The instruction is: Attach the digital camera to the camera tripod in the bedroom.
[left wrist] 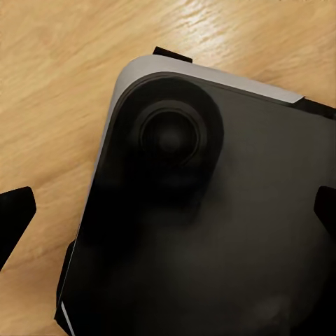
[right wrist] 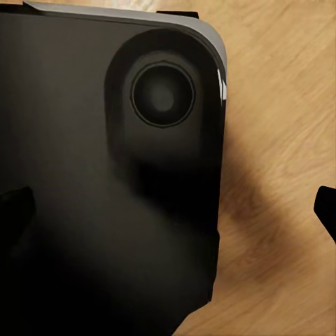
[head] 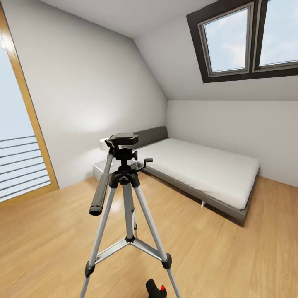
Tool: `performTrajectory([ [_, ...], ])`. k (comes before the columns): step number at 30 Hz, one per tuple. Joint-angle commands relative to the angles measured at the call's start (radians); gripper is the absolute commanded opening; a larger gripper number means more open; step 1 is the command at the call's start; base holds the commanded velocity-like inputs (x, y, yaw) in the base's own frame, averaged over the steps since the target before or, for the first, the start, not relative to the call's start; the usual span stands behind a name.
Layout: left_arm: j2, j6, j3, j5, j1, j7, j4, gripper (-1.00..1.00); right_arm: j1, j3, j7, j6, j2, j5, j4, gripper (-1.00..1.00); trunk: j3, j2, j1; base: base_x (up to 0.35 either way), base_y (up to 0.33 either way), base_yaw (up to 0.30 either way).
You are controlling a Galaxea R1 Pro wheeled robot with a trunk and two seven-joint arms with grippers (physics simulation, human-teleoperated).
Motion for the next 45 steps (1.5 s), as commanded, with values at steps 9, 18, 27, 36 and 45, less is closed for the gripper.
performTrajectory([
  [9, -0.003, -0.001, 0.008, -0.001, 0.000, 0.000, -0.001, 1.00, 0.000, 0.001, 0.001, -0.003, -0.001, 0.001, 0.000, 1.00, -0.001, 0.000, 0.000, 0.000, 0.000, 0.009],
  [18, -0.003, -0.001, 0.008, -0.001, 0.000, 0.000, -0.001, 1.00, 0.000, 0.001, 0.001, -0.003, -0.002, 0.001, 0.000, 1.00, -0.001, 0.000, 0.000, -0.106, -0.091, 0.001],
  [27, -0.003, -0.001, 0.008, -0.001, 0.000, 0.000, -0.001, 1.00, 0.000, 0.001, 0.001, -0.003, -0.001, 0.001, 0.000, 1.00, -0.001, 0.000, 0.000, -0.215, -0.180, 0.000],
  [36, -0.003, -0.001, 0.008, -0.001, 0.000, 0.000, -0.001, 1.00, 0.001, 0.001, 0.001, -0.003, 0.004, -0.001, 0.000, 1.00, -0.001, 0.000, 0.000, -0.234, -0.188, 0.000],
  [45, -0.001, -0.001, 0.008, -0.001, 0.000, 0.000, -0.001, 1.00, 0.001, 0.001, 0.001, -0.003, 0.002, -0.001, 0.000, 1.00, -0.001, 0.000, 0.000, -0.141, -0.106, 0.060],
])
